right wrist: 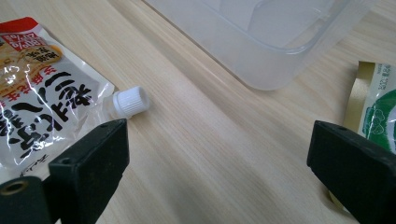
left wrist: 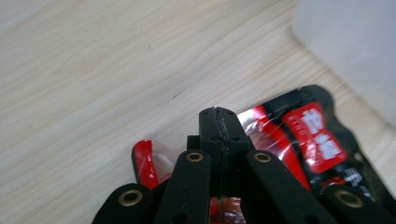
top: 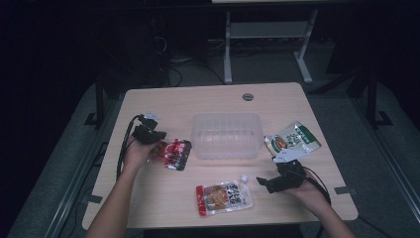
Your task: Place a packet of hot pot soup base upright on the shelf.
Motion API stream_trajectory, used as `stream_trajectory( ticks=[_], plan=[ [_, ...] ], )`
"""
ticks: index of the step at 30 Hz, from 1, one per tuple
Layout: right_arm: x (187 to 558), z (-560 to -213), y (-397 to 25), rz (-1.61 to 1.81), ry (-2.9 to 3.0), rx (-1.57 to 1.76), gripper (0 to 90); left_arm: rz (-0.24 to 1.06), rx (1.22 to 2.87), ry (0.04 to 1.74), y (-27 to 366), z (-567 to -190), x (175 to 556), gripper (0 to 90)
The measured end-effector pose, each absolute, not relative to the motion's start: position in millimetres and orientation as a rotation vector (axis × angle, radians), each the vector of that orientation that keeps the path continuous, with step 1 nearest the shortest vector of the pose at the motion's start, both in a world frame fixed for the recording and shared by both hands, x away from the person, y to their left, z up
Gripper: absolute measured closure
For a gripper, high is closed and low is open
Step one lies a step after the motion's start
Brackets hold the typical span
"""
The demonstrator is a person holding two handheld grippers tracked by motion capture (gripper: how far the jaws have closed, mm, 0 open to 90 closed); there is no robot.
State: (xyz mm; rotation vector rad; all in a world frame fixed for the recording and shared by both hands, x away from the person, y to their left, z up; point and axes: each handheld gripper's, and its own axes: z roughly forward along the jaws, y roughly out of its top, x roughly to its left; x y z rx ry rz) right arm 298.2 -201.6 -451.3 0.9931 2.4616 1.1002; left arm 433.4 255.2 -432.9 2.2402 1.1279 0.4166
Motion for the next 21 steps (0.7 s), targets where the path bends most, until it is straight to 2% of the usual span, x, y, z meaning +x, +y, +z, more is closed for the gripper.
stream_trajectory(
  ticks=[10, 21],
  plan=[
    [297.3, -451.3, -200.9, 1.096, 2.459, 0.995, 5.8, 0.370, 2.265, 1.135, 258.9, -438.7, 430.1, 89.8],
    [297.5, -451.5, -201.9, 1.101, 2.452, 0.999, 5.8, 0.289, 2.296, 1.112, 263.6, -437.4, 406.6, 89.7]
  ],
)
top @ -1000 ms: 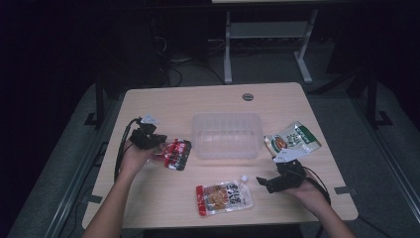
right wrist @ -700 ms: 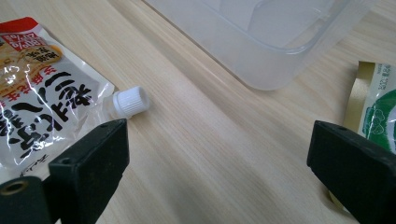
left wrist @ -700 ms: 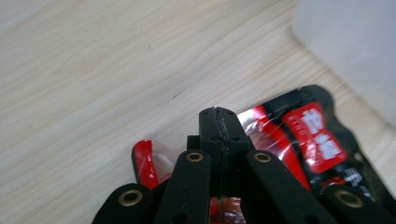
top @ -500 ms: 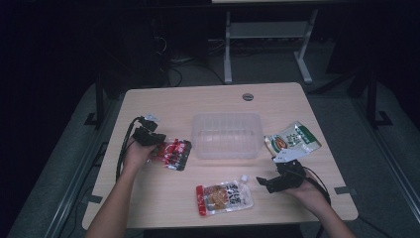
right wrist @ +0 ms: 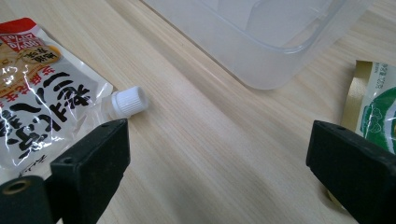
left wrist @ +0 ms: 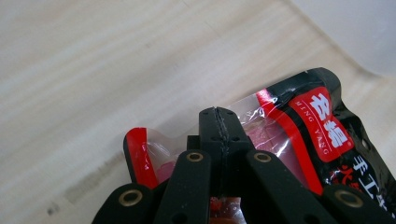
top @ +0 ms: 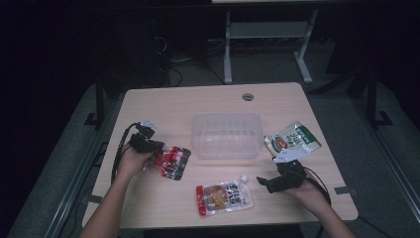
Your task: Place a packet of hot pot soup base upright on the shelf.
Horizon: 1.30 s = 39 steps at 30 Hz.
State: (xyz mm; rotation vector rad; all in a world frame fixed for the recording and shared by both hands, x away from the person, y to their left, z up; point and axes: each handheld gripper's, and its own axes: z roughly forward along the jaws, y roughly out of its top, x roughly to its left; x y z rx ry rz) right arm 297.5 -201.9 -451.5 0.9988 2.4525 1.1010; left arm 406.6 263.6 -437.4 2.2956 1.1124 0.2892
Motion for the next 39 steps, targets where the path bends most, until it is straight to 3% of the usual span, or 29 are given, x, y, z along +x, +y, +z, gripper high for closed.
stream_trajectory(
  ticks=[11, 22, 39],
  plan=[
    [297.5, -451.9, -201.6, 1.097, 2.455, 1.005, 5.8, 0.265, 2.299, 1.063, 258.2, -435.1, 375.7, 89.7],
    [298.0, -452.9, -201.9, 1.093, 2.454, 1.004, 5.8, 0.383, 2.188, 1.130, 308.9, -418.1, 349.8, 89.7],
    [297.8, -452.6, -200.4, 1.096, 2.464, 0.991, 5.8, 0.307, 2.307, 1.157, 301.5, -437.9, 359.4, 89.7]
  ],
)
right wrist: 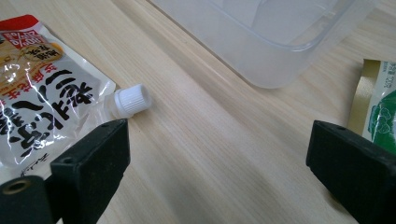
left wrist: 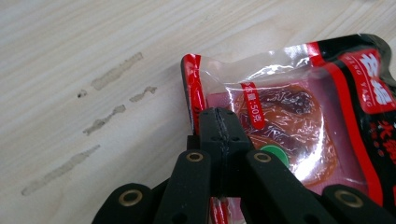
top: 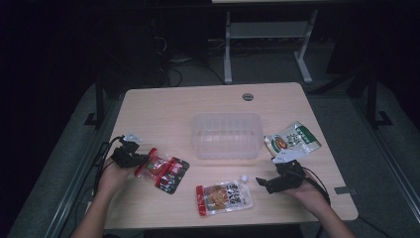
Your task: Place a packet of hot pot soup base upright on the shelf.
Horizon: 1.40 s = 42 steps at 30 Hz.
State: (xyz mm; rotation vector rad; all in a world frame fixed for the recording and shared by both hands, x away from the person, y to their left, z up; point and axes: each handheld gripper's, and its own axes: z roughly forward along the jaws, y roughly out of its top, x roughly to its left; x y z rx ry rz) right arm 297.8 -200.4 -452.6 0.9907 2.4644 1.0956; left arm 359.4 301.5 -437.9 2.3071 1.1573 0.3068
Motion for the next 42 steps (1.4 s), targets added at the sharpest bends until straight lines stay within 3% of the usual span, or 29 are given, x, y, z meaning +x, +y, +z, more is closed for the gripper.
stream_trajectory(
  ticks=[20, 42],
  plan=[
    [294.1, -449.7, -189.4, 1.132, 2.499, 0.947, 5.8, 0.264, 2.335, 1.049, 278.1, -440.2, 355.5, 89.7],
    [296.9, -434.1, -97.8, 1.318, 2.650, 0.670, 6.2, 0.331, 2.373, 0.950, 266.4, -445.5, 365.3, 89.7]
  ],
)
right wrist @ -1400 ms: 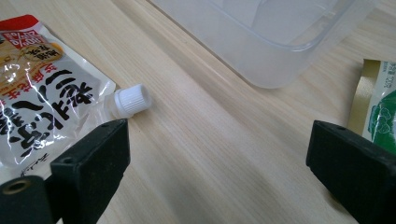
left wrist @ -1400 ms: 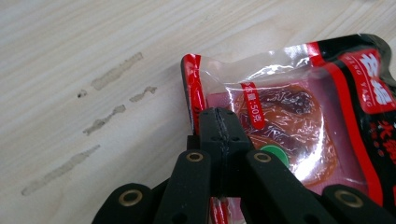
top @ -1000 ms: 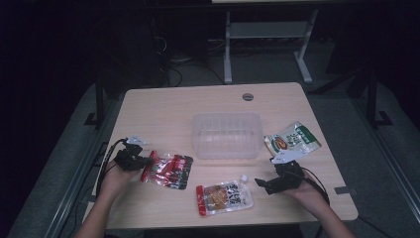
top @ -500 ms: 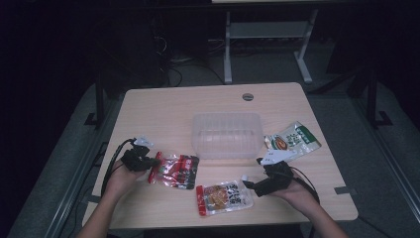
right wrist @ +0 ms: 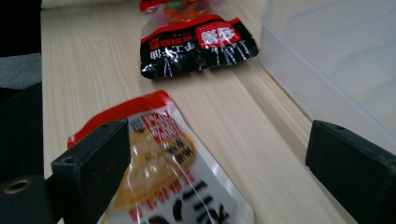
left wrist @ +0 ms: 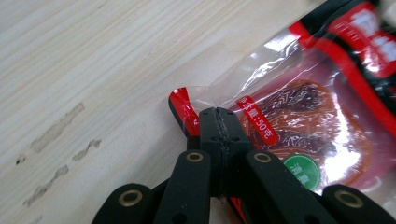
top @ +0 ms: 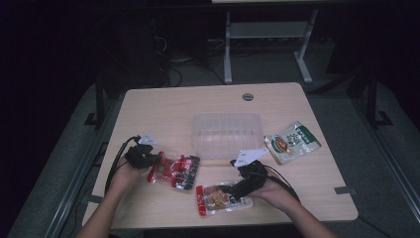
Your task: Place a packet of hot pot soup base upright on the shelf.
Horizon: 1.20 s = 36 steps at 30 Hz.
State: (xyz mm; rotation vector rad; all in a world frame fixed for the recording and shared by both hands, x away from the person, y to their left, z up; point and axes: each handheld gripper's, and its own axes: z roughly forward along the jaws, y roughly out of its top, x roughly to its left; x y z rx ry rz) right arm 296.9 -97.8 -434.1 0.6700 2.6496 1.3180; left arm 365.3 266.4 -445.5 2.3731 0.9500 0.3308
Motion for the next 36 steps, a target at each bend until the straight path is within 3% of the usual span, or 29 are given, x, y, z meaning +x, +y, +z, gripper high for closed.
stream_trajectory(
  ticks=[17, 36],
  plan=[
    [309.1, -434.3, -48.3, 1.318, 2.696, 0.572, 8.5, 0.327, 2.391, 0.941, 266.1, -449.3, 365.6, 89.7],
    [337.1, -449.2, -9.8, 1.454, 2.767, 0.772, 12.6, 0.331, 2.398, 0.952, 267.0, -451.2, 364.4, 89.8]
  ],
)
